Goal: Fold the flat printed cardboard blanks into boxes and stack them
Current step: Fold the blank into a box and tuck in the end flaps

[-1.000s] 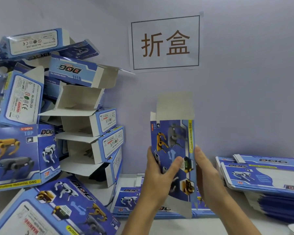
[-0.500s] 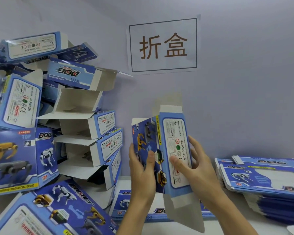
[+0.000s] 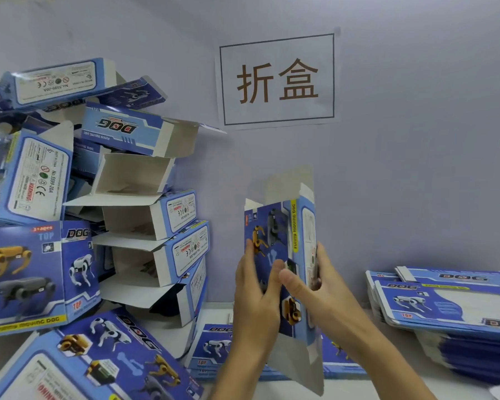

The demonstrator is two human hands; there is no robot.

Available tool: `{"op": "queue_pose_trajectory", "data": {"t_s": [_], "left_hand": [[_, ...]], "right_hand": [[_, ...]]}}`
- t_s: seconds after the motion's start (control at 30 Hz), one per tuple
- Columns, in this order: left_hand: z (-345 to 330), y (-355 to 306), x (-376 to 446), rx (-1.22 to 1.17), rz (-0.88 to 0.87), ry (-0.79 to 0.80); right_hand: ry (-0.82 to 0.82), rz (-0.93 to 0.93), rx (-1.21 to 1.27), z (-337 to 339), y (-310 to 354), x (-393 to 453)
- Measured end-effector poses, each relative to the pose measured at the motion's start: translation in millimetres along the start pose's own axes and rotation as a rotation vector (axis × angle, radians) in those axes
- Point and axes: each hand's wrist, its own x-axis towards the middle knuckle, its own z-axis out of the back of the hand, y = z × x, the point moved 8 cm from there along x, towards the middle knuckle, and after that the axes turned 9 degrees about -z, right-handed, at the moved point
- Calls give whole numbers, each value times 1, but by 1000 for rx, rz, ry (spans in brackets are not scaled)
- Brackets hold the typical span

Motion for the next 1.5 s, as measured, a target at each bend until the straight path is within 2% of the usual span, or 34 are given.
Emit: {"op": "queue_pose_trajectory", "data": {"t_s": [0.13, 0.23, 0.33, 0.47, 0.53, 0.67, 0.8, 0.93, 1.07, 1.17, 1.27, 1.37, 1.5], "left_hand": [[-12, -4, -3, -27, 6, 45], [4, -4, 2, -135, 17, -57], [28, -2, 7, -133, 72, -186], [15, -2, 8, -244, 222, 67], [8, -12, 9, -321, 201, 141], [10, -23, 13, -332, 97, 43], [17, -33, 11, -122, -71, -52], [19, -34, 9, -3, -120, -46], [-1, -29, 6, -118, -46, 119], [-7, -28, 6, -116, -22, 166], [-12, -27, 7, -246, 64, 229], [-7, -34, 10, -339, 32, 130], [12, -38, 13, -239, -115, -97]], "right_hand": [[-97, 3, 42, 3, -7, 3], [-185, -26, 65, 22, -13, 5], [-169, -58, 136, 37, -19, 6], [-10, -137, 281, 37, -25, 6], [96, -175, 322, 30, -26, 4], [173, -257, 448, 27, -34, 1], [122, -287, 504, 27, -44, 3], [94, -295, 554, 27, -46, 2], [-23, -249, 531, 32, -48, 4], [-75, -203, 499, 33, -47, 4], [-132, -134, 420, 34, -43, 6], [-141, -82, 345, 26, -34, 5], [-22, -106, 374, 10, -28, 3]]}}
